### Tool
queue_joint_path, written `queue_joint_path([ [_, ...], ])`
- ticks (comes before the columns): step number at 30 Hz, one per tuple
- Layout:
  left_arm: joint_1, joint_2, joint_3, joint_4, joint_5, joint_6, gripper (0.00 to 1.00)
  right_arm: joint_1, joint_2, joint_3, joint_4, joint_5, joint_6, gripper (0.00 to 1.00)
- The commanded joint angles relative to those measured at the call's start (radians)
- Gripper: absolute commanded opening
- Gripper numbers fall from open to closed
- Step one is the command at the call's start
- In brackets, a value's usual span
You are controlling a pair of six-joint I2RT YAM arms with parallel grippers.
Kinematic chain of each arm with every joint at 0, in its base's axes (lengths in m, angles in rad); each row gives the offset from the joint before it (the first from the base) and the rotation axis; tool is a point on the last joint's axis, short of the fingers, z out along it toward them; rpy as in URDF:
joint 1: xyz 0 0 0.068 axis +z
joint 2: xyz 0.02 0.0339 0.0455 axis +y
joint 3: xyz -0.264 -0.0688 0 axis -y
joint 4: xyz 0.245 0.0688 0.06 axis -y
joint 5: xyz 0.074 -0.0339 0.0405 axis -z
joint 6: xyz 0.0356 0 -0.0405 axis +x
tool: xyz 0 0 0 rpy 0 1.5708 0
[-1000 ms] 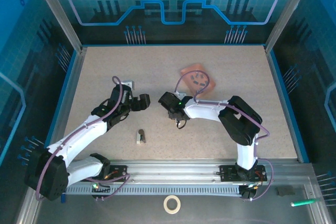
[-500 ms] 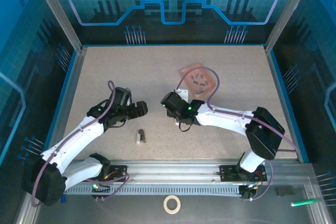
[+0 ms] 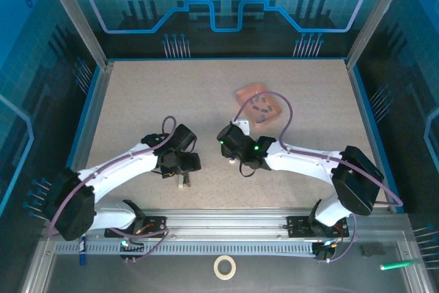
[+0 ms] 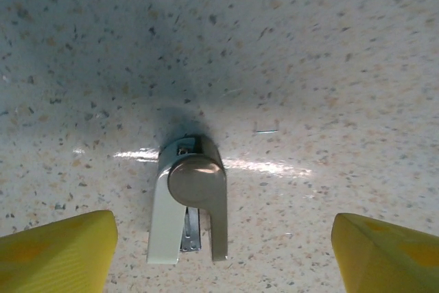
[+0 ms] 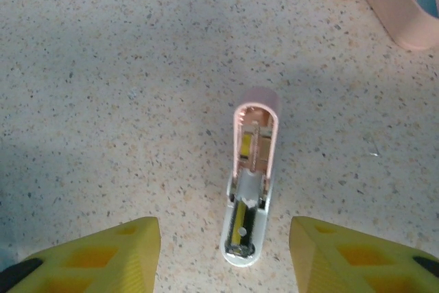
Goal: Load the staples into the stapler
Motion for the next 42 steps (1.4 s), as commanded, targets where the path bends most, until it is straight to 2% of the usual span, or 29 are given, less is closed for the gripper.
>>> queue_joint_path([
  [1, -0.034, 0.056, 0.037, -0.072, -0.029, -0.066, 0.81, 0.012, -0.06, -0.047, 0.053, -0.01, 0.001, 0.54],
  [13, -0.08, 0.16, 0.022, -0.085, -0.016, -0.108, 0.72, 0.012, -0.214, -0.169, 0.088, 0.014, -0.02, 0.54],
  [25, -0.101, 0.226, 0.003, -0.056, 0.02, -0.097, 0.6, 0.013, -0.247, -0.197, 0.114, 0.013, -0.034, 0.54],
  [28, -0.102, 0.225, -0.011, -0.054, 0.022, -0.098, 0.54, 0.012, -0.246, -0.199, 0.118, 0.01, -0.033, 0.54],
  [36, -0.103, 0.202, -0.035, -0.044, 0.017, -0.099, 0.49, 0.011, -0.247, -0.199, 0.138, 0.003, -0.045, 0.54],
  [42, -0.108, 0.163, -0.026, -0.026, -0.008, -0.085, 0.42, 0.012, -0.272, -0.208, 0.148, 0.012, -0.06, 0.54],
])
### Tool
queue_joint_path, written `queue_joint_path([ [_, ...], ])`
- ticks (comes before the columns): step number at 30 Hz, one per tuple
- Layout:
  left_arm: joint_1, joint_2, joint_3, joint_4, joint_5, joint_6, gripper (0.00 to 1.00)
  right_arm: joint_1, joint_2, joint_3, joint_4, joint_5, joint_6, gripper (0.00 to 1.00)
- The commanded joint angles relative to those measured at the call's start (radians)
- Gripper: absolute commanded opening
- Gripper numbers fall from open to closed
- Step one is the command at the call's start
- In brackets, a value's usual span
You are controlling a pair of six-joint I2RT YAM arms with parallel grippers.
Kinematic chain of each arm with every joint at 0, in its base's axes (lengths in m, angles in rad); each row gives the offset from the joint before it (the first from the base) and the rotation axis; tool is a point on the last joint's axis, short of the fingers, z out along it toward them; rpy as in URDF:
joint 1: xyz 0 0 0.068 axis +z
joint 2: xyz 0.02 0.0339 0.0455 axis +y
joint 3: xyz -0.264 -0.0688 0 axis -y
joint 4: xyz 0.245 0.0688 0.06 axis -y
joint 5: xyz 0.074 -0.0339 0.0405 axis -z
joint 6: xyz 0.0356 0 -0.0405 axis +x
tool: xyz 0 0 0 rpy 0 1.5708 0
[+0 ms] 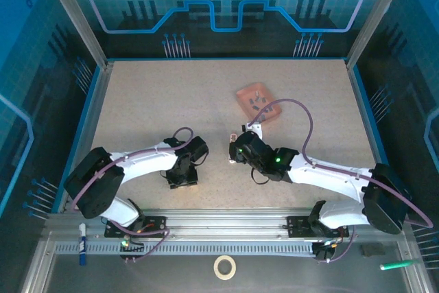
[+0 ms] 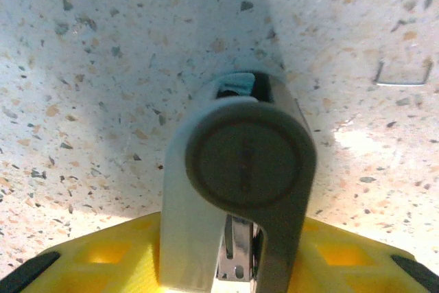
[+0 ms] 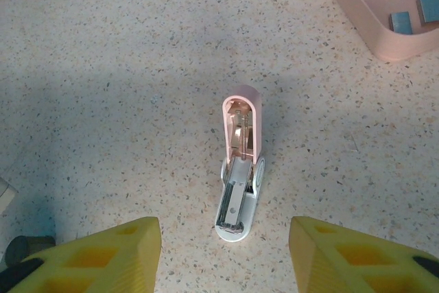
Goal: Load the staples into the stapler
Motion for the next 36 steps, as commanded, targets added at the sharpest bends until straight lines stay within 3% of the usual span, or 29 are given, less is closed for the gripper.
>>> queue_joint_path([
  [1, -0.012, -0.039, -0.008, 0.007, -0.015, 0.014, 0.42, 0.013, -0.036, -0.014, 0.024, 0.027, -0.017, 0.54],
  [8, -0.02, -0.097, 0.001, 0.053, -0.038, 0.064, 0.42, 0.011, -0.083, -0.019, 0.018, 0.04, -0.068, 0.54],
  [12, -0.022, -0.191, 0.0, 0.13, -0.055, 0.149, 0.41, -0.019, -0.124, -0.037, 0.059, -0.042, -0.147, 0.54],
  [21, -0.024, -0.419, -0.04, 0.382, -0.039, 0.587, 0.37, -0.151, -0.245, -0.063, 0.154, -0.383, -0.287, 0.54],
  [29, -0.023, -0.482, -0.049, 0.485, 0.006, 1.045, 0.38, -0.236, -0.243, -0.027, 0.146, -0.701, -0.254, 0.55],
  [33, -0.024, -0.496, -0.071, 0.551, 0.023, 1.167, 0.37, -0.235, -0.213, -0.036, 0.215, -0.826, -0.182, 0.56],
  [36, -0.023, -0.498, -0.074, 0.576, 0.052, 1.201, 0.37, -0.223, -0.191, -0.062, 0.309, -0.849, -0.102, 0.56],
])
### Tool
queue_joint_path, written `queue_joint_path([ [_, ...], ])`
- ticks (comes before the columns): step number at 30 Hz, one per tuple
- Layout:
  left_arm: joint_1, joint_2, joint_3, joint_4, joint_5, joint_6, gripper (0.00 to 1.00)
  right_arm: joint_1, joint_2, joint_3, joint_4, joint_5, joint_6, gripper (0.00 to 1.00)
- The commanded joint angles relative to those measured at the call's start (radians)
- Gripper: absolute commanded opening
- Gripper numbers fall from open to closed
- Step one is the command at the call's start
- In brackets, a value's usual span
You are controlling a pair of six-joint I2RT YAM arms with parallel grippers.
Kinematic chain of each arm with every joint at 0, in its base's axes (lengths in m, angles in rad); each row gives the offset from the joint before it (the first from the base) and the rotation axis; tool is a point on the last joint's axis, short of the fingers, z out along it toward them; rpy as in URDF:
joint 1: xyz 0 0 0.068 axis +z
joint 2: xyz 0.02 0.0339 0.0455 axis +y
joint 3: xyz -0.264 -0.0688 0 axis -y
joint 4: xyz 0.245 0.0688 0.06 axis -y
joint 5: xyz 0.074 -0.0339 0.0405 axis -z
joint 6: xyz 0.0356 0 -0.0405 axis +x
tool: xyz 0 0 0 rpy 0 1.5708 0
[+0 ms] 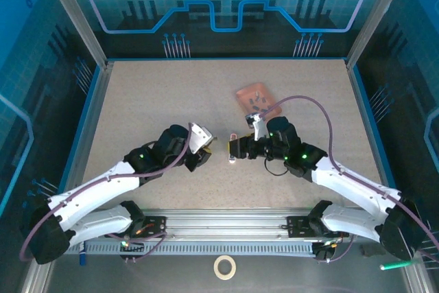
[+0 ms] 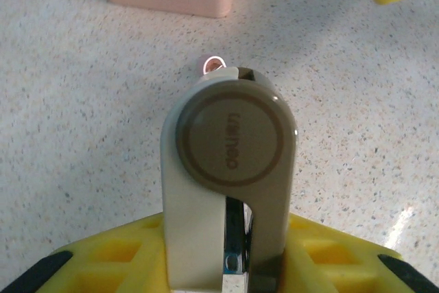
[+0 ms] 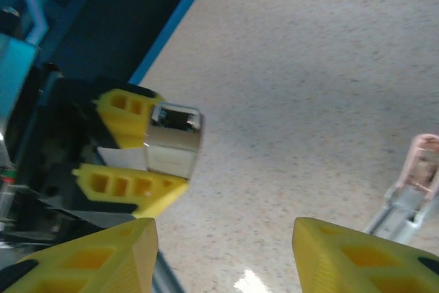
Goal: Load the staples into the stapler
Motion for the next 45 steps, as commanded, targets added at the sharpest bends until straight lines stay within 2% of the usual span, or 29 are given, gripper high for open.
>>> queue_joint_path([
  [1, -0.007, -0.018, -0.011, 0.082, 0.058, 0.13, 0.37, 0.009, 0.019, -0.007, 0.137, -0.098, 0.105, 0.56],
  [8, -0.006, -0.017, -0.013, 0.102, 0.096, 0.137, 0.37, 0.017, 0.097, -0.033, 0.319, -0.09, 0.237, 0.6],
  [16, -0.006, -0.019, 0.001, 0.106, 0.122, 0.142, 0.37, 0.047, 0.186, -0.01, 0.375, -0.083, 0.258, 0.58],
  [20, -0.007, -0.019, 0.006, 0.116, 0.128, 0.138, 0.37, 0.054, 0.208, -0.007, 0.384, -0.088, 0.262, 0.49],
  [24, -0.007, -0.019, 0.008, 0.13, 0.123, 0.129, 0.37, 0.058, 0.21, -0.014, 0.389, -0.096, 0.256, 0.29],
  [25, -0.007, -0.019, 0.008, 0.131, 0.12, 0.128, 0.38, 0.059, 0.207, -0.016, 0.389, -0.096, 0.249, 0.25],
  [26, -0.008, -0.019, 0.009, 0.134, 0.119, 0.127, 0.44, 0.057, 0.2, -0.021, 0.387, -0.095, 0.237, 0.21],
  [29, -0.006, -0.032, 0.004, 0.131, 0.12, 0.132, 0.72, 0.036, 0.155, -0.041, 0.356, -0.085, 0.15, 0.15],
  [30, -0.007, -0.042, -0.001, 0.127, 0.134, 0.144, 0.75, 0.022, 0.135, -0.053, 0.343, -0.084, 0.105, 0.13],
  [34, 0.005, -0.1, -0.035, 0.127, 0.227, 0.209, 0.77, -0.054, 0.054, -0.09, 0.3, -0.133, -0.117, 0.09],
  [38, 0.057, -0.116, -0.039, 0.109, 0.396, 0.249, 0.76, -0.102, 0.004, -0.099, 0.261, -0.304, -0.441, 0.09],
  [41, 0.068, -0.08, -0.006, 0.058, 0.49, 0.308, 0.68, -0.113, 0.001, -0.084, 0.206, -0.413, -0.643, 0.09],
  [45, 0.067, -0.033, 0.029, 0.018, 0.534, 0.349, 0.68, -0.114, 0.009, -0.046, 0.105, -0.51, -0.856, 0.09],
])
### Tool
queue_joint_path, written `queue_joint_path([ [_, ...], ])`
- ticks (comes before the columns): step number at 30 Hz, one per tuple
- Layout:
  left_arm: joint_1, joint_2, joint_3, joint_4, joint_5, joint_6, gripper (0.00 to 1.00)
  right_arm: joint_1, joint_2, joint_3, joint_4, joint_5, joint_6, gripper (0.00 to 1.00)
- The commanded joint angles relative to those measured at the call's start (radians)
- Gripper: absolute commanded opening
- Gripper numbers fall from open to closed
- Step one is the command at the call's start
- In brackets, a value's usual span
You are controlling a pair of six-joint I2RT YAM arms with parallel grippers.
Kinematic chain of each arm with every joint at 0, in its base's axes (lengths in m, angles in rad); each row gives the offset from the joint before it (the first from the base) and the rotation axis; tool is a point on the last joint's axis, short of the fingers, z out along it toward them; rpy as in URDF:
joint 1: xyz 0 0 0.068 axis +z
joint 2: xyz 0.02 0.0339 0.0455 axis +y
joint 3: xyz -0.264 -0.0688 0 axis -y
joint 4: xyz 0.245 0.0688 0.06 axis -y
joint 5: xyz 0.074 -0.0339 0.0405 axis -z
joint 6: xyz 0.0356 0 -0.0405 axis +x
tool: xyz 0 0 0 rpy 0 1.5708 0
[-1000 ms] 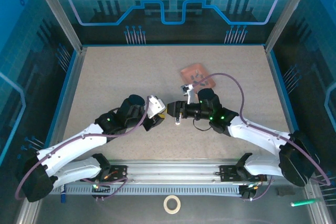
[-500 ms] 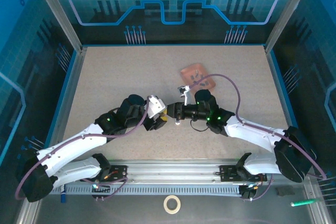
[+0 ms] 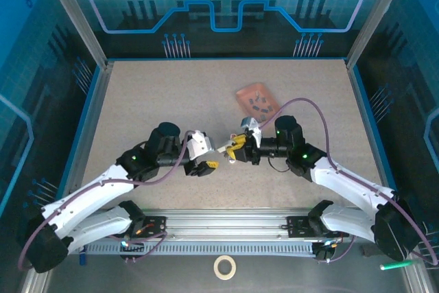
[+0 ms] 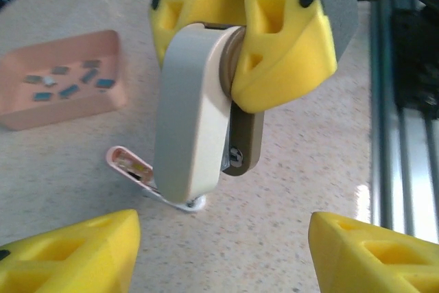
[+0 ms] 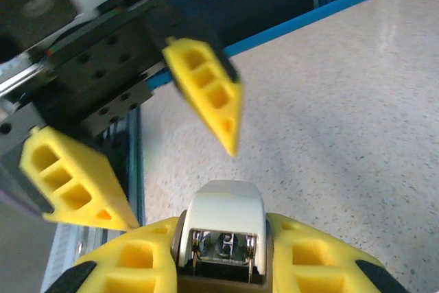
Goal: Load the staples into the stapler
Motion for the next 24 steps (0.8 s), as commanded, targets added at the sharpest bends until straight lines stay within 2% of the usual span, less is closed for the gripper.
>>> queue_joint_path([
  [1, 0.003, 0.026, 0.05, -0.052, 0.117, 0.073, 0.68, -0.011, -0.002, 0.052, -0.11, -0.151, -0.312, 0.09],
  [5, 0.004, 0.044, 0.075, -0.068, 0.135, 0.094, 0.67, -0.012, 0.009, 0.1, -0.23, -0.167, -0.425, 0.09],
  [8, 0.004, 0.053, 0.086, -0.074, 0.148, 0.105, 0.61, -0.012, 0.02, 0.126, -0.28, -0.173, -0.452, 0.09],
  [12, 0.003, 0.071, 0.098, -0.075, 0.182, 0.11, 0.57, -0.012, 0.026, 0.127, -0.264, -0.185, -0.446, 0.09],
  [24, 0.004, 0.117, 0.129, -0.085, 0.185, 0.161, 0.47, -0.008, 0.05, 0.143, -0.221, -0.236, -0.423, 0.1],
])
